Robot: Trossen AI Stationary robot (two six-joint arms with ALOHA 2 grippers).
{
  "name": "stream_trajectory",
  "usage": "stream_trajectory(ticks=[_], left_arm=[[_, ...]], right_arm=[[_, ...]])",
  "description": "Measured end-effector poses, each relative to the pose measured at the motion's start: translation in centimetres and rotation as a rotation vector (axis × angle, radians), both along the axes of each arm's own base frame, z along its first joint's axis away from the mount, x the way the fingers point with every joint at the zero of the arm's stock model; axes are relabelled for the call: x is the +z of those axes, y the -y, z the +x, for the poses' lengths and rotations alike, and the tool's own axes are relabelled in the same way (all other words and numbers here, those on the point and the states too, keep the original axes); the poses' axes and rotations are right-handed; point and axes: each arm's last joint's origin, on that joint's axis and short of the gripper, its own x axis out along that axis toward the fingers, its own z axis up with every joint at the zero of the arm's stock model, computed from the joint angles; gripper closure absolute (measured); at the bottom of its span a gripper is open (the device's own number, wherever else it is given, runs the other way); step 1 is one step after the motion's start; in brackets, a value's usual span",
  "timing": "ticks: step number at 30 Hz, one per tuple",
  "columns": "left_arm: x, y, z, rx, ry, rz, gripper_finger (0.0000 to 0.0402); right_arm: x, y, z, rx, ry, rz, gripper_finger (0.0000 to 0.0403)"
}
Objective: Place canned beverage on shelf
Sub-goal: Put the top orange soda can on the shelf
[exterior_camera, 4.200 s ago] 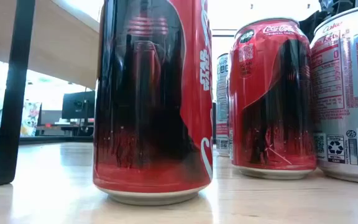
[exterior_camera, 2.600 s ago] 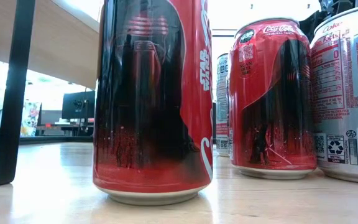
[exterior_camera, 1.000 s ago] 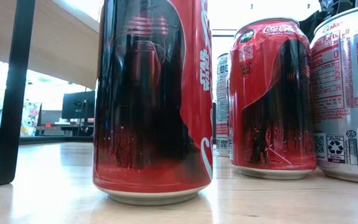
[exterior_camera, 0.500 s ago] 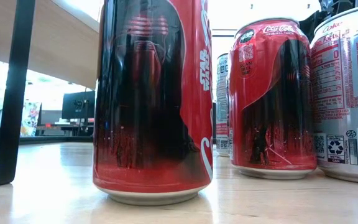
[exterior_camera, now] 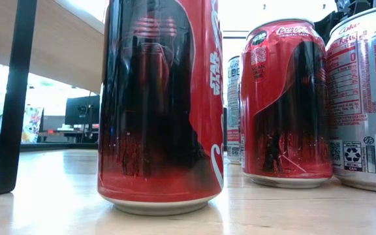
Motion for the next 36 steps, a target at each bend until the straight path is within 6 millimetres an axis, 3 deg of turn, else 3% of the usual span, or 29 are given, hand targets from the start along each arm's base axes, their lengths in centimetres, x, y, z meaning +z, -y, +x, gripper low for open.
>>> stream_trajectory(ticks=[8, 15, 22, 32, 36], left_arm=[[0.3, -0.1, -0.1, 0.033, 0.031, -0.009, 0.0358], [1.8, -0.2, -0.6, 0.074, 0.193, 0.006, 0.0358], [2.3, -0.3, -0.9, 0.114, 0.256, -0.009, 0.0358], [2.8, -0.8, -1.2, 0.282, 0.304, -0.045, 0.0358], [2.7, -0.9, -1.2, 0.315, 0.293, -0.046, 0.0343]], right_arm=[[0.1, 0.0, 0.0, -0.001, 0.007, -0.002, 0.0346], [2.0, 0.0, -0.5, 0.002, 0.213, -0.002, 0.0346], [3.2, -0.1, -1.0, 0.088, 0.390, 0.266, 0.0346], [2.9, 0.5, -0.7, -0.083, 0.414, 0.378, 0.0346], [1.7, 0.5, 0.4, -0.110, 0.294, 0.376, 0.0346]])
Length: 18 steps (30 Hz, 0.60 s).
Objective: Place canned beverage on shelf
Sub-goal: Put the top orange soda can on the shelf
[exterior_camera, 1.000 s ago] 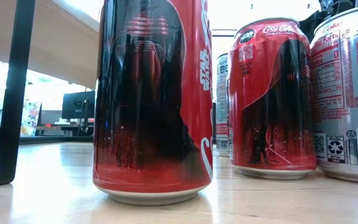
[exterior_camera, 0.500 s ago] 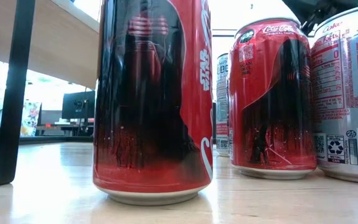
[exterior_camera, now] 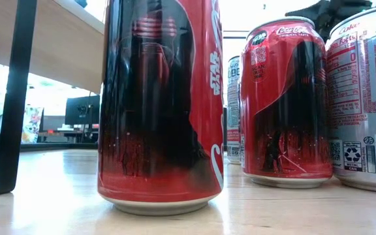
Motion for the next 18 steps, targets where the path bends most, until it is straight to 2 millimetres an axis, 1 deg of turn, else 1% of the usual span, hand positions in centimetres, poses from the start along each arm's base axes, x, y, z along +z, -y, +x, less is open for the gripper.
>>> stream_trajectory(ticks=[5, 8, 10, 13, 16, 18], left_arm=[[-0.4, -0.1, 0.5, 0.033, -0.054, -0.018, 0.0297], [-0.6, -0.1, 0.8, 0.033, -0.075, -0.018, 0.0270], [-0.5, -0.1, 0.9, 0.033, -0.070, -0.018, 0.0258], [-0.4, -0.1, 1.0, 0.038, -0.057, -0.008, 0.0250], [-0.4, -0.1, 1.1, 0.040, -0.057, -0.005, 0.0249], [-0.4, -0.1, 1.1, 0.043, -0.061, 0.002, 0.0248]], right_arm=[[-2.2, 0.5, 1.4, -0.148, -0.240, -0.039, 0.0344], [-3.1, 0.6, 2.0, -0.198, -0.335, -0.073, 0.0324], [-3.6, 0.7, 2.3, -0.215, -0.390, -0.096, 0.0300], [-4.3, 0.9, 2.6, -0.252, -0.461, -0.119, 0.0252], [-4.6, 1.3, 2.7, -0.276, -0.480, -0.104, 0.0203], [-4.9, 1.5, 2.7, -0.258, -0.500, -0.082, 0.0177]])
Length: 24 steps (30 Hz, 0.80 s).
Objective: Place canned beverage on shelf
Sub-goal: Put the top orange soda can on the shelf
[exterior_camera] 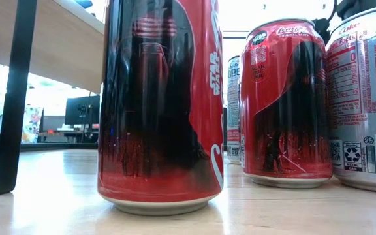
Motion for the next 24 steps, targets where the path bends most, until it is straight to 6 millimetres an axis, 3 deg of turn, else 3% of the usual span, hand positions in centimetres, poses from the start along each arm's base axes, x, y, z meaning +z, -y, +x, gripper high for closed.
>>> stream_trajectory(ticks=[8, 13, 19, 24], left_arm=[[0.1, -0.1, -0.1, 0.047, -0.001, 0.013, 0.0248], [-0.2, -0.1, 0.1, 0.047, -0.030, 0.008, 0.0248], [0.0, -0.1, -0.1, 0.046, -0.005, 0.003, 0.0248], [0.1, -0.1, -0.1, 0.037, 0.007, -0.013, 0.0248]], right_arm=[[-1.0, 1.6, -0.4, 0.009, -0.047, 0.115, 0.0123], [0.3, 2.8, 0.0, 0.049, -0.041, 0.157, 0.0112], [2.6, 4.2, 3.0, 0.092, -0.139, 0.161, 0.0107], [4.5, 5.4, 6.4, 0.108, -0.332, 0.170, 0.0107]])
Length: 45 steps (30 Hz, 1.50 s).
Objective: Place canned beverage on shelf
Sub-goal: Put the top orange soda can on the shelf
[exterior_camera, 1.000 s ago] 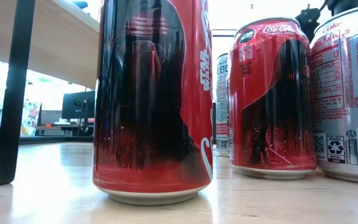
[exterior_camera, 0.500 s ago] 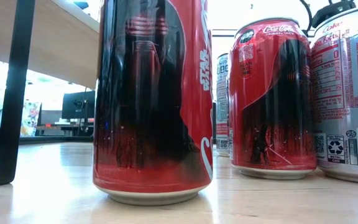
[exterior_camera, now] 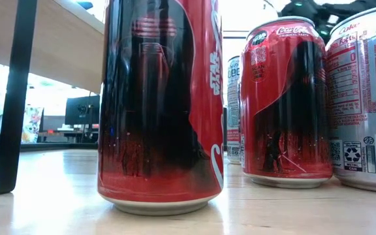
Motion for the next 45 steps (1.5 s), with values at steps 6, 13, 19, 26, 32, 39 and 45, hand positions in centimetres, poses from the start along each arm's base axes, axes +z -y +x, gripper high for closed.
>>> stream_trajectory(ticks=[6, 13, 19, 26, 32, 39, 45], left_arm=[[0.0, 0.0, 0.0, 0.000, -0.001, 0.000, 0.0248], [0.0, 0.1, 0.0, -0.033, -0.003, 0.018, 0.0248], [0.0, 0.1, 0.1, -0.042, -0.002, 0.018, 0.0248], [0.0, 0.1, 0.1, -0.043, -0.005, 0.017, 0.0248], [0.0, 0.1, 0.1, -0.043, -0.006, 0.017, 0.0248], [0.0, 0.1, 0.1, -0.043, -0.006, 0.017, 0.0248], [0.0, 0.1, 0.1, -0.043, -0.006, 0.016, 0.0248]], right_arm=[[1.8, 1.0, 3.1, 0.066, -0.187, 0.034, 0.0106], [1.4, 1.6, 4.9, 0.105, -0.340, 0.113, 0.0067], [0.5, 2.0, 5.2, 0.068, -0.421, 0.131, 0.0012], [-0.5, 2.8, 4.7, 0.041, -0.495, 0.173, 0.0019], [-1.1, 3.5, 4.2, -0.033, -0.518, 0.248, 0.0052], [-1.1, 4.1, 3.8, -0.263, -0.446, 0.355, 0.0095], [-1.2, 4.8, 3.3, -0.440, -0.402, 0.382, 0.0080]])
